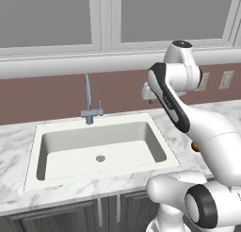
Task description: Turn on the sink faucet. Then move the onion from the counter to the sink. Turn off the sink. Move the vegetable from the sink to the pot next to the stove. Finally move the pot to the front left burner.
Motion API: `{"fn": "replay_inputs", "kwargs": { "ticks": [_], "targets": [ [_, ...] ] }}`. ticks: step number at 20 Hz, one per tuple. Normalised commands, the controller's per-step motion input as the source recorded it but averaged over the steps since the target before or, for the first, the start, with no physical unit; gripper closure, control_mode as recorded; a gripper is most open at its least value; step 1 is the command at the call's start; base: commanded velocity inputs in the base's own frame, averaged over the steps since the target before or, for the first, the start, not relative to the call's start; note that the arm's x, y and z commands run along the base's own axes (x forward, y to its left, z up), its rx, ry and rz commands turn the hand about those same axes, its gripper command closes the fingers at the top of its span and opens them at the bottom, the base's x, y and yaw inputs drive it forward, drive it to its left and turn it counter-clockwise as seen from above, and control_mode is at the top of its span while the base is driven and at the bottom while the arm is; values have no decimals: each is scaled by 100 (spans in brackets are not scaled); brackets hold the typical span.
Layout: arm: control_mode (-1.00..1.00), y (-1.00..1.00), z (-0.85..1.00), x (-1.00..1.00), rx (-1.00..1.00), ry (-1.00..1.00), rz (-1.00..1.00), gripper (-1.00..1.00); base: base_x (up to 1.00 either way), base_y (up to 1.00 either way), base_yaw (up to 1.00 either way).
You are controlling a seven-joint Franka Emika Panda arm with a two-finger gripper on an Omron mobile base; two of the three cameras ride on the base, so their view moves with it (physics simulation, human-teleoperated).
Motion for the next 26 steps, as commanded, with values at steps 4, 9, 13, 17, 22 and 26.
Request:
{"fn": "replay_inputs", "kwargs": {
  "ticks": [4, 9, 13, 17, 22, 26],
  "targets": [
    [-100, 24, -38, 38, 0, -1, 12, -100, 0, 0, 0],
    [-100, 18, -50, 54, 2, 0, 24, -100, 0, 0, 0],
    [-100, 8, -39, 47, 6, -4, 29, -100, 0, 0, 0],
    [-100, 5, -20, 8, 4, -7, 26, -100, 0, 0, 0],
    [-100, 11, -12, 15, 3, -7, 24, -100, 0, 0, 0],
    [-100, 25, -13, 17, 1, -11, 16, -100, 0, 0, 0]
  ]
}}
